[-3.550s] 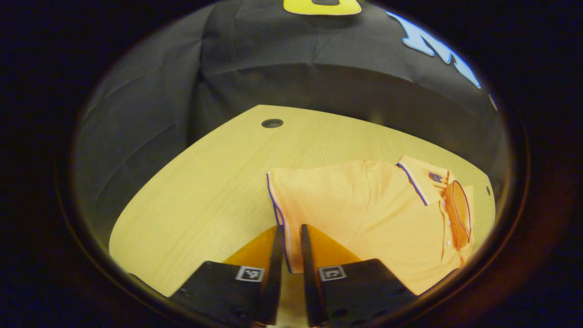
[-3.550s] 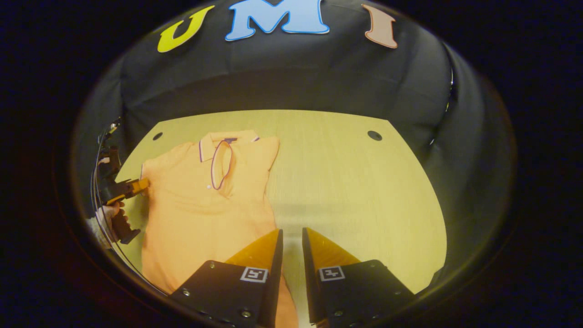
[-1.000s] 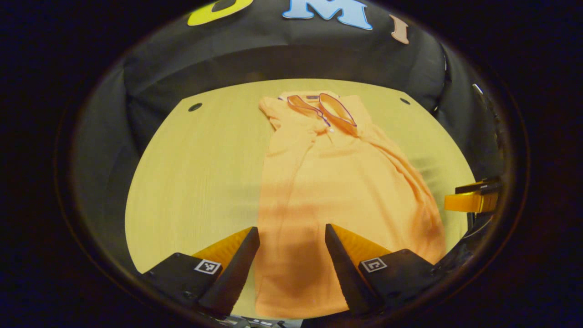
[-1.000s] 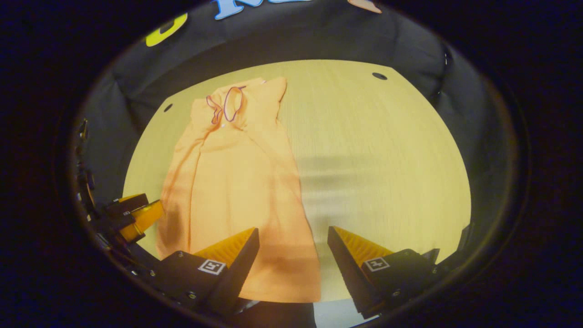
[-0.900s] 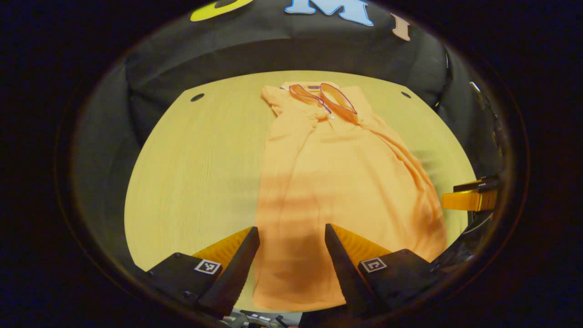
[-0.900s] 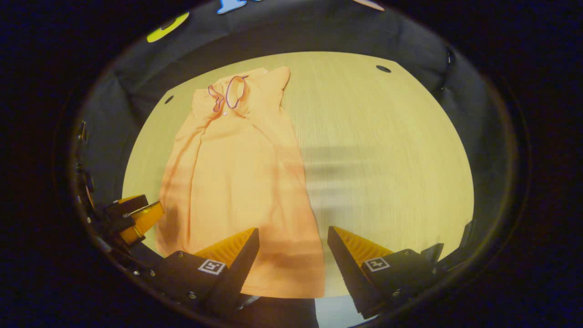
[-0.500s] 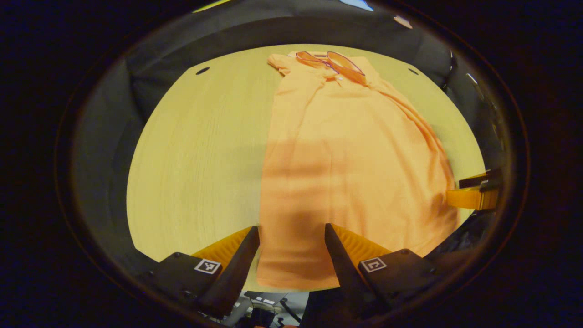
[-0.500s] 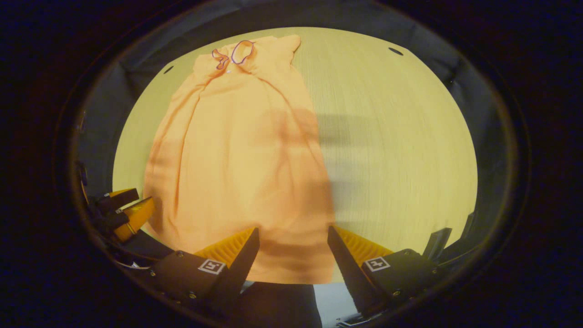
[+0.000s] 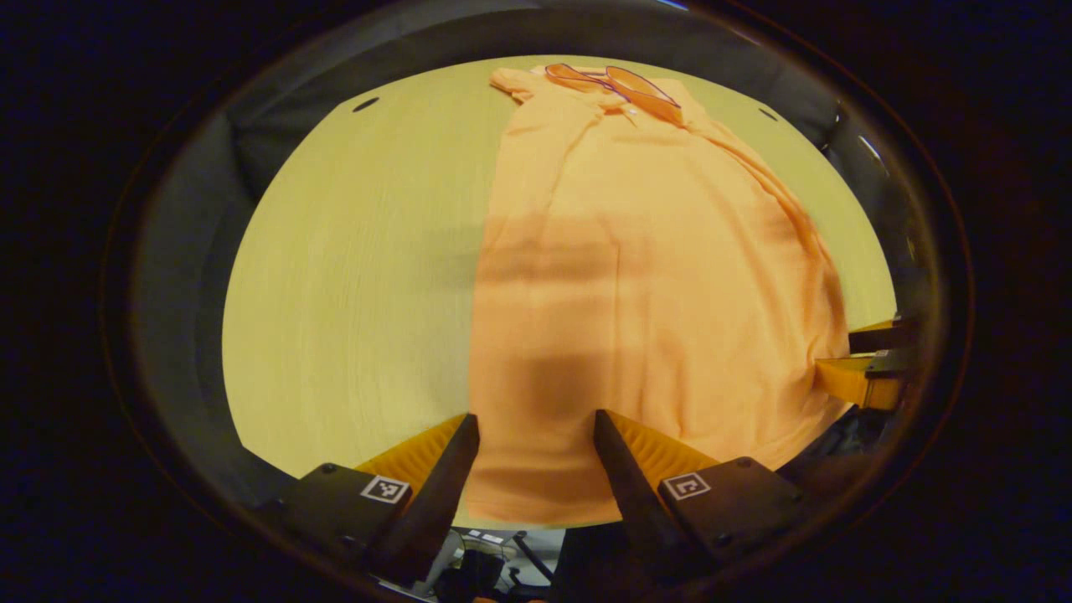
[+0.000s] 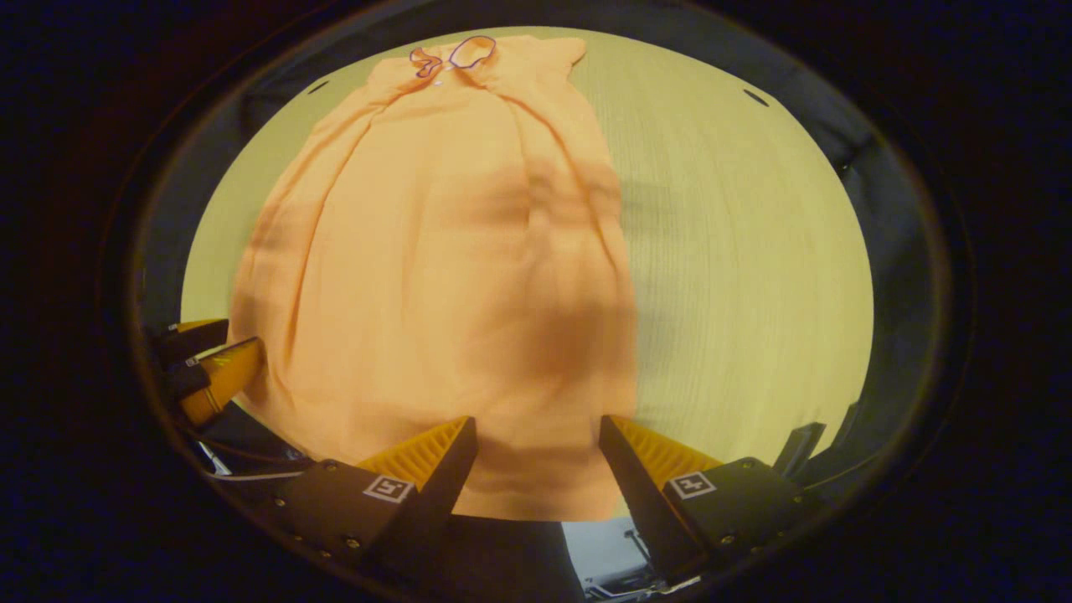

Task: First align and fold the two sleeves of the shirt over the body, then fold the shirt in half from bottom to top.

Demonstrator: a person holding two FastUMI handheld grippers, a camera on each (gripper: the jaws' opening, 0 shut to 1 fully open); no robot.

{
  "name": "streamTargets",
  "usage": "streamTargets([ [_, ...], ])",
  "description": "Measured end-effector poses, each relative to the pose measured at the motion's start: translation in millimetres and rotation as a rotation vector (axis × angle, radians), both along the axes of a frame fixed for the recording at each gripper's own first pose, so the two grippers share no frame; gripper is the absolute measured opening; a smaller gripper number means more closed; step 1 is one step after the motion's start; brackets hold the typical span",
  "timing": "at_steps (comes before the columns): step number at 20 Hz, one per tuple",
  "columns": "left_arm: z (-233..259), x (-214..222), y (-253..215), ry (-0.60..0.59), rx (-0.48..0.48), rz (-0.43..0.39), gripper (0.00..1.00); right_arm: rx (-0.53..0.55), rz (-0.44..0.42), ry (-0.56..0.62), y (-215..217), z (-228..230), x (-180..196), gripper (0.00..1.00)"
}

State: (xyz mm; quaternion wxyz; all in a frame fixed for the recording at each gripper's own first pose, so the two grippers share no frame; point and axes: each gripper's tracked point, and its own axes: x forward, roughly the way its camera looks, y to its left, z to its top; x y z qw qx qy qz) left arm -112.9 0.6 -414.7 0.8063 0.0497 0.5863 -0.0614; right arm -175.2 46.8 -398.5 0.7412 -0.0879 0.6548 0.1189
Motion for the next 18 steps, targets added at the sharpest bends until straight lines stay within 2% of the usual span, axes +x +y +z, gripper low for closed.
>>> streamTargets([
  [2,0.9,2.1,0.5,0.005,-0.011,0.028,0.96,-0.012,-0.028,0.044,-0.3,-0.5,0.3,0.95],
  [5,-1.2,5.4,-4.7,0.013,-0.007,0.004,0.95,-0.033,-0.033,0.080,3.3,-1.2,0.4,0.95],
  [6,-1.4,4.4,-5.8,0.022,-0.009,0.007,0.88,-0.036,-0.029,0.080,3.1,-1.0,0.7,0.96],
  [7,-0.1,7.6,-8.7,0.008,-0.009,0.004,0.87,-0.031,-0.023,0.074,3.1,-1.6,0.9,0.96],
  [8,1.0,13.3,-12.2,-0.006,-0.011,0.004,0.67,-0.032,-0.028,0.064,1.7,-0.2,3.4,0.92],
  [9,2.3,16.4,-15.3,-0.009,-0.012,0.000,0.47,-0.036,-0.043,0.055,0.6,-0.4,5.7,0.82],
  [10,1.9,16.7,-18.7,-0.010,-0.015,-0.008,0.27,-0.038,-0.065,0.048,0.3,-0.5,7.4,0.50],
  [12,2.5,16.7,-19.6,0.002,0.004,-0.023,0.12,-0.051,-0.081,0.044,0.4,-0.9,7.7,0.14],
  [13,-1.2,18.5,-20.1,0.001,0.004,-0.015,0.12,-0.059,-0.065,0.047,1.3,0.6,8.2,0.05],
  [14,-0.5,19.1,-20.3,0.005,0.004,-0.014,0.07,-0.061,-0.044,0.045,1.0,0.2,8.3,0.05],
  [15,3.5,17.6,-19.0,0.009,0.004,-0.007,0.07,-0.064,-0.042,0.032,1.7,0.7,9.1,0.05],
  [16,3.5,19.1,-20.1,0.012,-0.002,-0.002,0.06,-0.068,-0.036,0.030,1.0,1.2,8.8,0.00],
  [18,2.9,19.6,-18.9,0.011,-0.008,0.008,0.06,-0.073,-0.037,0.027,0.2,0.6,8.6,0.00],
])
